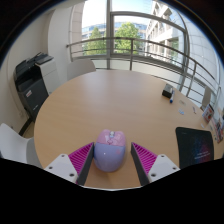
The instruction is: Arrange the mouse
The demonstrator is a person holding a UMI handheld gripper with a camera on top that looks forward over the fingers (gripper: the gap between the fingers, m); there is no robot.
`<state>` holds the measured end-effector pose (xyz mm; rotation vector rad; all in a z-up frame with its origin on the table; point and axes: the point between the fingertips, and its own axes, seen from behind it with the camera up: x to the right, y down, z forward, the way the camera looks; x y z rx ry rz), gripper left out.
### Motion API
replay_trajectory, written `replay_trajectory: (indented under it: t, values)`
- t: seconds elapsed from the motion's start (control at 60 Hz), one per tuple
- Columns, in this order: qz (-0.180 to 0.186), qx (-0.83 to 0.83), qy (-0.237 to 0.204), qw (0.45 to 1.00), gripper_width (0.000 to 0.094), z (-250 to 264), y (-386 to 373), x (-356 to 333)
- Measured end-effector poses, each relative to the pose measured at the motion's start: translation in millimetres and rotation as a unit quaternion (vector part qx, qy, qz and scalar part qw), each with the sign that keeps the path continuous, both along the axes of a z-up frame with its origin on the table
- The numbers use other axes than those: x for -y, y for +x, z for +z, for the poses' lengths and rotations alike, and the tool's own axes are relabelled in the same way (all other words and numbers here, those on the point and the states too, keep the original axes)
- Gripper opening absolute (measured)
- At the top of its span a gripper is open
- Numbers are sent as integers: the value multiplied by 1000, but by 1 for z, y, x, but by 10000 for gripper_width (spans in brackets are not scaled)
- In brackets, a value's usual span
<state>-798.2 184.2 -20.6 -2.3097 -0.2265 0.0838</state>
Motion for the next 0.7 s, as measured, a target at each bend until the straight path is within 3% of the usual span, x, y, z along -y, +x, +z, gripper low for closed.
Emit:
replay_trajectory:
  t: [0.067, 0.267, 0.4, 0.567, 0.7]
  values:
    - [-7, -1, 4, 1000, 605, 0, 0, -5]
    - [-35, -5, -2, 999, 463, 0, -2, -6]
    - [-26, -14, 2, 1000, 435, 16, -9, -2]
    - [-12, -50, 109, 993, 435, 153, 5, 4]
    - [-51, -56, 188, 979, 435, 249, 86, 3]
